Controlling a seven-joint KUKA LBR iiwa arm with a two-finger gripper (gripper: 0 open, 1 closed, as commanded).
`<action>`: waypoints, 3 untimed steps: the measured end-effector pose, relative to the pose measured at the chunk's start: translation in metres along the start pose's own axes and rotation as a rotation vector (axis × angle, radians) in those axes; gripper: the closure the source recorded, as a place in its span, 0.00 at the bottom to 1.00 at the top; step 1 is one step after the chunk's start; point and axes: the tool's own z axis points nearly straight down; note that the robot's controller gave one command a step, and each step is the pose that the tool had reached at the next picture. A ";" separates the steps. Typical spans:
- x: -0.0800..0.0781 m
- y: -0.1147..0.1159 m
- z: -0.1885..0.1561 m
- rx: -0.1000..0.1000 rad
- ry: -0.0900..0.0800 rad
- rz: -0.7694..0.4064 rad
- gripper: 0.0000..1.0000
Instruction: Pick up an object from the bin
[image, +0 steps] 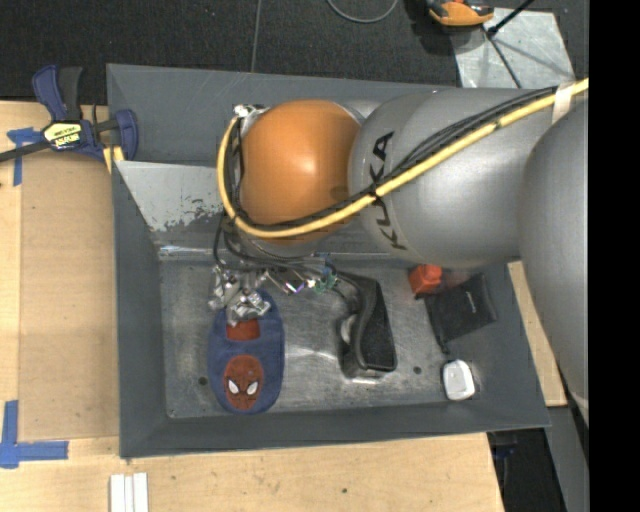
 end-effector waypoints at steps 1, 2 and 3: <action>0.011 -0.033 0.003 -0.001 0.004 -0.388 1.00; 0.013 -0.102 0.018 -0.002 0.004 -0.871 1.00; -0.004 -0.095 0.067 -0.009 0.005 -0.867 1.00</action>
Offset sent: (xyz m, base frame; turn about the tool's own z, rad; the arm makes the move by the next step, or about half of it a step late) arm 0.0126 -0.0301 -0.0030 -0.3919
